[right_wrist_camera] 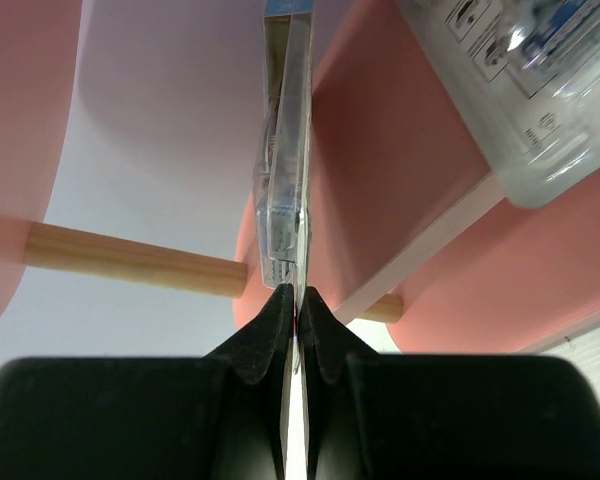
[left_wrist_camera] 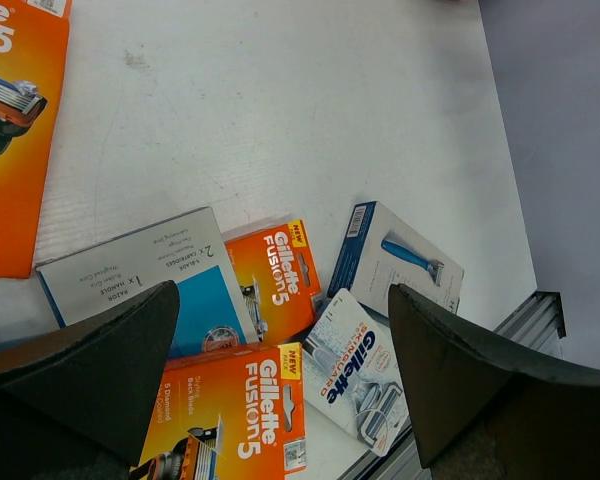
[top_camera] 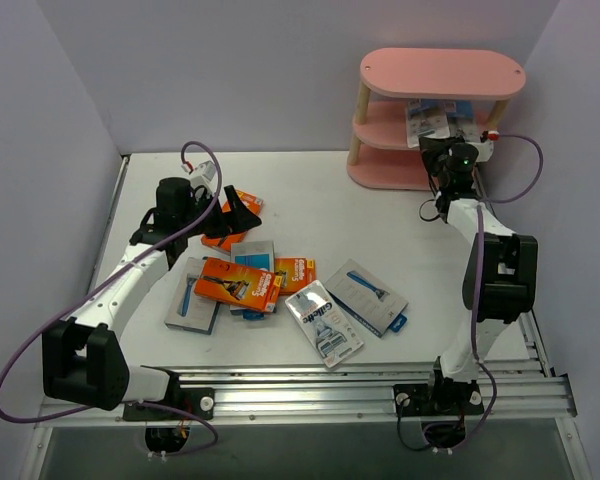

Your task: Place and organize the shaving razors onto the shelf

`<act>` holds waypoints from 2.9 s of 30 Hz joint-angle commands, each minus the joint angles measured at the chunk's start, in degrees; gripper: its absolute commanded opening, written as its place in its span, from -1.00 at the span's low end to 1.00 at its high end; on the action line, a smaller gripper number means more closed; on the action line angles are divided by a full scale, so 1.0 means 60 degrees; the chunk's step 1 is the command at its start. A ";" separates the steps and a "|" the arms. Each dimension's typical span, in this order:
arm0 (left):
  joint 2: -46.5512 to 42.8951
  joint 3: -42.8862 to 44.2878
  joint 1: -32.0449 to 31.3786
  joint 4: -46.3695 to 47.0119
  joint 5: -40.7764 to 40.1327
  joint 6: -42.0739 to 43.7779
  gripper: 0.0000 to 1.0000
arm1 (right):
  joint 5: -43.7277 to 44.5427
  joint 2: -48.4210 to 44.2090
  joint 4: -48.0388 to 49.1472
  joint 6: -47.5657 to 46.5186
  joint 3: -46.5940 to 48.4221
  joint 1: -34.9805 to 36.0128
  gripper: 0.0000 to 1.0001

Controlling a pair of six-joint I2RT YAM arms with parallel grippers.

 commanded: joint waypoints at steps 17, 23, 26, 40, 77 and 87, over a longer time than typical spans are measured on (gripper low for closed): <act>0.0155 0.0454 -0.0039 -0.0016 0.0186 0.0111 0.88 | -0.0644 0.0542 0.0207 0.0307 0.0695 -0.0492 -0.81; 0.0198 0.0468 -0.0039 -0.0016 0.0201 0.0097 0.88 | -0.0849 0.0659 -0.0394 0.0088 0.1033 -0.0580 -0.08; 0.0228 0.0469 -0.0054 -0.0045 0.0216 0.0097 0.88 | -0.0864 0.0543 -0.0525 0.0029 0.0989 -0.0639 0.00; 0.0199 0.0483 -0.0039 -0.0045 0.0259 0.0097 0.88 | -0.1216 0.0030 -0.1639 -0.0381 0.1428 -0.0991 0.20; 0.0579 0.0674 -0.0069 -0.0323 0.0435 0.0141 0.88 | -0.1435 0.1172 -0.2782 -0.0528 0.2951 -0.1035 -0.03; 0.0682 0.0718 -0.0054 -0.0396 0.0494 0.0170 0.88 | -0.1567 0.1201 -0.2854 -0.0542 0.2981 -0.1020 -0.04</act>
